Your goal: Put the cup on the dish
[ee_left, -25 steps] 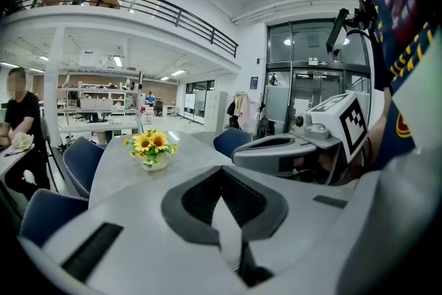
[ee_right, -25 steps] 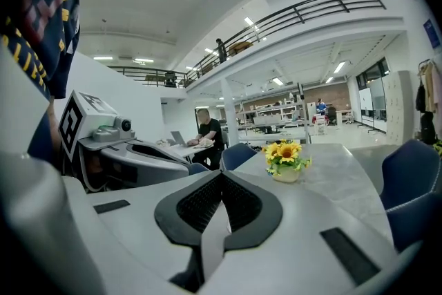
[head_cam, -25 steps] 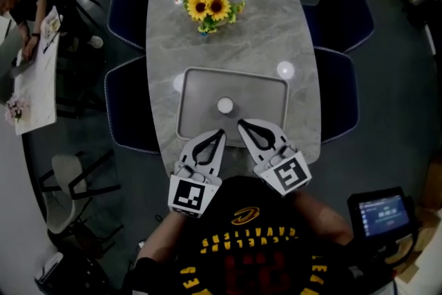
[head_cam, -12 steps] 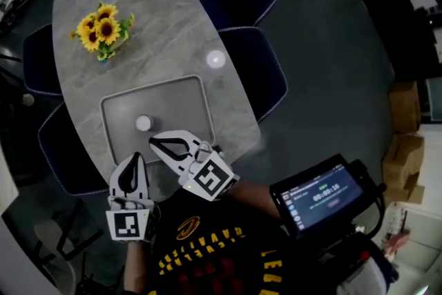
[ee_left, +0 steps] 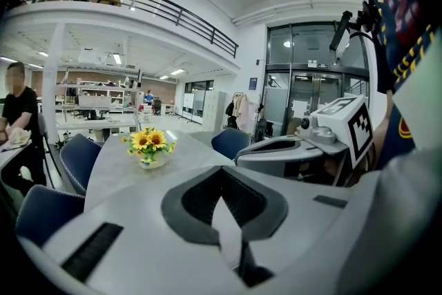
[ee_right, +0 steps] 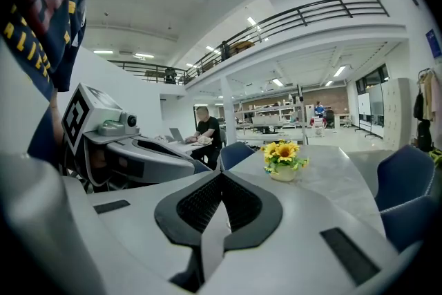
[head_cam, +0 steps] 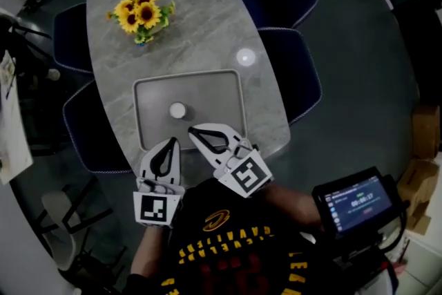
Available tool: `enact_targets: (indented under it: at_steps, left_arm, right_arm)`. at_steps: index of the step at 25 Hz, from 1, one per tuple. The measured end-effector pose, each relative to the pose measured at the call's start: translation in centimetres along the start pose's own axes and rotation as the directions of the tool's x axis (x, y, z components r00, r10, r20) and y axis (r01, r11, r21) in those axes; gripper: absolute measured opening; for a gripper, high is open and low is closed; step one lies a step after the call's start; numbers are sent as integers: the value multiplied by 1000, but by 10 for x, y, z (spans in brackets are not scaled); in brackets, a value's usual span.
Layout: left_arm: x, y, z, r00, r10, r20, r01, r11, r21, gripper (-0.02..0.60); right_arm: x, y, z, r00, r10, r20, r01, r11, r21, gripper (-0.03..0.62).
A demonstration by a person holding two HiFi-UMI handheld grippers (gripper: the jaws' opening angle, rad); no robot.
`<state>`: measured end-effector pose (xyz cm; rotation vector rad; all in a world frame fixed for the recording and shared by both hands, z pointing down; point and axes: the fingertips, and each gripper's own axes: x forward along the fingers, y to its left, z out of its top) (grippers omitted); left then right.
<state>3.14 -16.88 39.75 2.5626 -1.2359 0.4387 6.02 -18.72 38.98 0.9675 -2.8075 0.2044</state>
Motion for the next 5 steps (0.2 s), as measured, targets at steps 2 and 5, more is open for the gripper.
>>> enact_targets:
  at_steps: [2, 5]
  left_arm:
    - [5, -8, -2, 1000, -19, 5, 19, 1000, -16, 2]
    - [9, -18, -5, 999, -48, 21, 49, 997, -53, 2]
  right_arm:
    - [-9, -4, -4, 999, -31, -24, 32, 999, 33, 8]
    - [-24, -8, -14, 993, -73, -97, 79, 995, 58, 8]
